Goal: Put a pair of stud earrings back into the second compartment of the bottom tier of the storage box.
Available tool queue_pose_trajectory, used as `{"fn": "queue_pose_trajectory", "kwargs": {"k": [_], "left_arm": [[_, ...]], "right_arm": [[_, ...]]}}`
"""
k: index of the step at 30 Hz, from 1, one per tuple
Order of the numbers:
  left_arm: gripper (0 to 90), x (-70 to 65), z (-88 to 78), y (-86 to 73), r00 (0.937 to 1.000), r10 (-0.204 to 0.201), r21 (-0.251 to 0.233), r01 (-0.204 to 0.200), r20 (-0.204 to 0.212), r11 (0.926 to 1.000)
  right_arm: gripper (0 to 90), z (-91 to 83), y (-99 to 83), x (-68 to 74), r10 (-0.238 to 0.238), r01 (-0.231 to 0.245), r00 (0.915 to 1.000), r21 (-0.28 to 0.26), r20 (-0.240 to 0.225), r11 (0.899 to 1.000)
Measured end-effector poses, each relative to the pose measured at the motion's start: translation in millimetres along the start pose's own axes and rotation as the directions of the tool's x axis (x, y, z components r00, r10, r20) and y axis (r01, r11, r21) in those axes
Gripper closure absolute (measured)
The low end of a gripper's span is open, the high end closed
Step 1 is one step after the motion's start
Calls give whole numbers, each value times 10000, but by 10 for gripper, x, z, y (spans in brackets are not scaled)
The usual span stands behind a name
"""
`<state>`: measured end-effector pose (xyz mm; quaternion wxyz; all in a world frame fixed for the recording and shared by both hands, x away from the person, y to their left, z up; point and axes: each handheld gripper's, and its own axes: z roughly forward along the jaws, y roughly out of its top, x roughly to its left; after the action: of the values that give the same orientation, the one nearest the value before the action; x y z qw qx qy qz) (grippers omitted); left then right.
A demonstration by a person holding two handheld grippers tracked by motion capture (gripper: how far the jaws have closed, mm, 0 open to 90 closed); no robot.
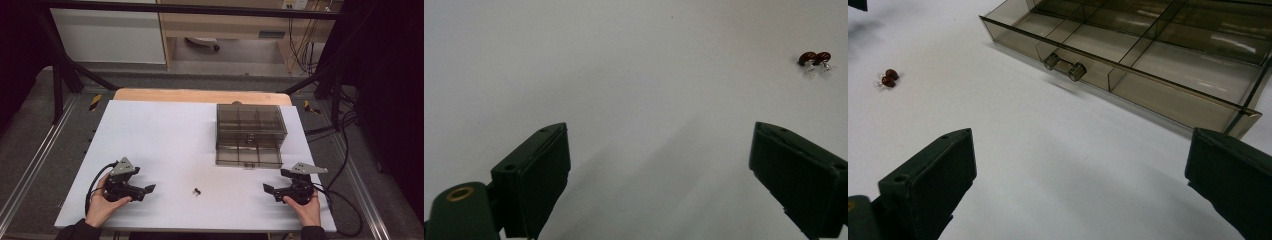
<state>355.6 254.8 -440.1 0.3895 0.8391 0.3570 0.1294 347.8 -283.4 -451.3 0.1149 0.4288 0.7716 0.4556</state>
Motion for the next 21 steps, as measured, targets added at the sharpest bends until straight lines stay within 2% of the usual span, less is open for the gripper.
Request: {"fn": "queue_pose_trajectory", "kwargs": {"k": [10, 21], "left_arm": [[99, -156, 110, 129, 9994, 270, 230, -274, 203, 9994], [106, -369, 209, 408, 9974, 575, 192, -584, 433, 9981]], "right_arm": [[8, 4, -3, 1, -44, 43, 10000, 24, 88, 10000], [8, 3, -5, 7, -82, 81, 9998, 92, 153, 9999]]}}
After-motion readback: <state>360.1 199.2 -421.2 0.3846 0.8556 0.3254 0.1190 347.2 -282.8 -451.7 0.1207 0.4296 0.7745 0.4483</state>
